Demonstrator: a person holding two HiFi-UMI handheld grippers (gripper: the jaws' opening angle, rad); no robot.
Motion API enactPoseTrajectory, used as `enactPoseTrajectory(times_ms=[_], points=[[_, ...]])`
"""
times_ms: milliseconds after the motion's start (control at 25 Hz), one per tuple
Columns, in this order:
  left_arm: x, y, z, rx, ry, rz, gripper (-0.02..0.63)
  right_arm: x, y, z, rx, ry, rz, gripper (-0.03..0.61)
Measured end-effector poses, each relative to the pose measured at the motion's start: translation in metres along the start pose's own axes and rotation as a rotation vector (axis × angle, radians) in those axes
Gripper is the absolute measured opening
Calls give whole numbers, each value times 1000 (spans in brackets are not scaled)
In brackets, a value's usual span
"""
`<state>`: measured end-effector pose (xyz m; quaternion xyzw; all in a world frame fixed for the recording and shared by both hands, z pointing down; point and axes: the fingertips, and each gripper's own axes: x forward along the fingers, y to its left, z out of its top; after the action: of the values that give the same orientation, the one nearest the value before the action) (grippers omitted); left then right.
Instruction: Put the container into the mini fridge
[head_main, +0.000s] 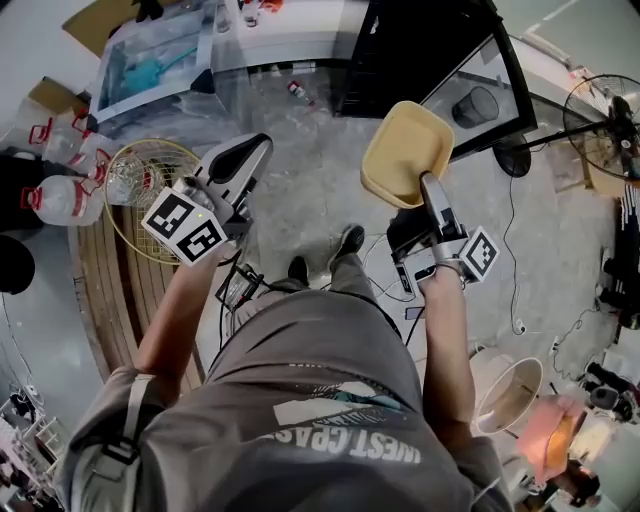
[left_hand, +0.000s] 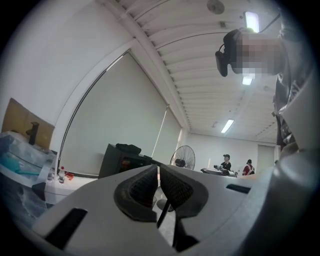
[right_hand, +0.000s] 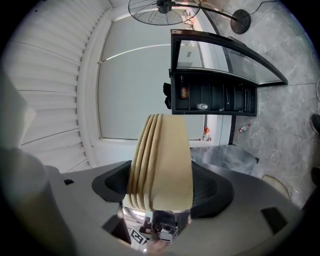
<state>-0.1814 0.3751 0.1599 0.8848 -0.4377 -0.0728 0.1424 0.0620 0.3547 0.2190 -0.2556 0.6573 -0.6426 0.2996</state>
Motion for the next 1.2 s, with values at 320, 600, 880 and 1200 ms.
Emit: enactPoseTrajectory(times_ms=[320,600,880,1200], points=[[53,1,8,26,3,28,28,22,-7,50,34,30,20,353],[102,5,13,38,9,71,28,42,-20,101,62,68,11,353],[138,3,17,68,-2,148,28,63,-30,145,89,137,16,353],[163,4,21,88,9,200,28,90,-37,176,107,190,18,353]])
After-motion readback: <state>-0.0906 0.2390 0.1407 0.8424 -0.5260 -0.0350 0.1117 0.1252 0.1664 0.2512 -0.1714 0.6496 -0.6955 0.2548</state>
